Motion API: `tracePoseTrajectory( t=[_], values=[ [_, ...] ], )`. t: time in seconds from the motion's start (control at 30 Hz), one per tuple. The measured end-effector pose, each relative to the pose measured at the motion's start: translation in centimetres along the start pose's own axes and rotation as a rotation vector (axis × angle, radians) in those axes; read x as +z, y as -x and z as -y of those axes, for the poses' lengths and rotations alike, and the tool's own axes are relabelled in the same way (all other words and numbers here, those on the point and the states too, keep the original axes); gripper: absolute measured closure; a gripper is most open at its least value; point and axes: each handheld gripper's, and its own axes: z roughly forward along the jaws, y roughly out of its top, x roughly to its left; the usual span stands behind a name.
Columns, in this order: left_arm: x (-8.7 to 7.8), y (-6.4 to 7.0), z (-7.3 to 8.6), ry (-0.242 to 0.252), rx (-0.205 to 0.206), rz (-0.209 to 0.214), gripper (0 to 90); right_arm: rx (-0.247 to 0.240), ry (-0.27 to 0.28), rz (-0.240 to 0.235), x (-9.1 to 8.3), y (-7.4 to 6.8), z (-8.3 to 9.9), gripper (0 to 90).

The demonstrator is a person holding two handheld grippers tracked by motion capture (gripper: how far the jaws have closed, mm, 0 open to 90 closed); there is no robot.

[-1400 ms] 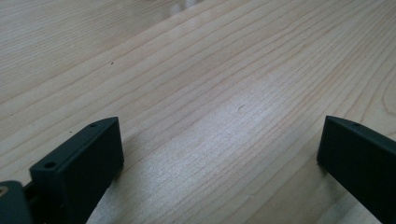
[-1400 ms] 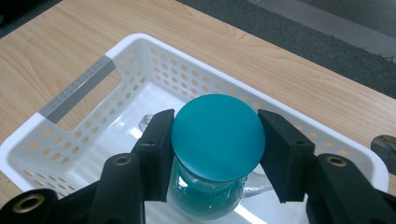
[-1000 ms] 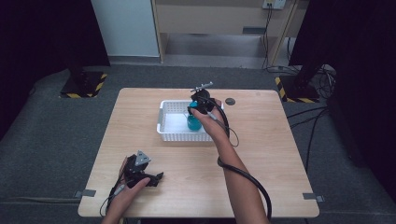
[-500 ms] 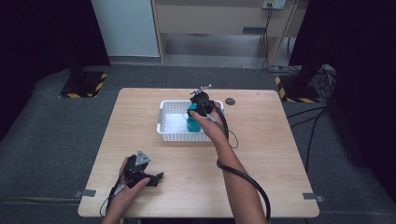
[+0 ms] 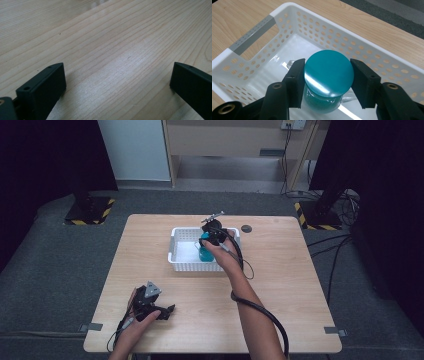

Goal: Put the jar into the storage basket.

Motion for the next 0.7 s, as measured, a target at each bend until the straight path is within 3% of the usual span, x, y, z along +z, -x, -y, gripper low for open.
tracePoseTrajectory(
  t=[0.17, 0.47, 0.7],
  values=[
    [0.0, 0.0, 0.0, 0.0, 0.0, 0.0, 0.0, 0.01, 0.006, -0.002, -0.3, 0.1, -0.2, 40.1],
    [0.0, 0.0, 0.0, -0.002, 0.001, 0.0, 0.0, 0.008, 0.045, -0.003, -2.7, 0.5, -1.0, 40.7],
    [0.0, 0.0, 0.0, -0.002, 0.0, 0.0, 0.0, 0.027, 0.071, -0.008, -3.8, 1.0, -0.7, 32.3]
  ],
)
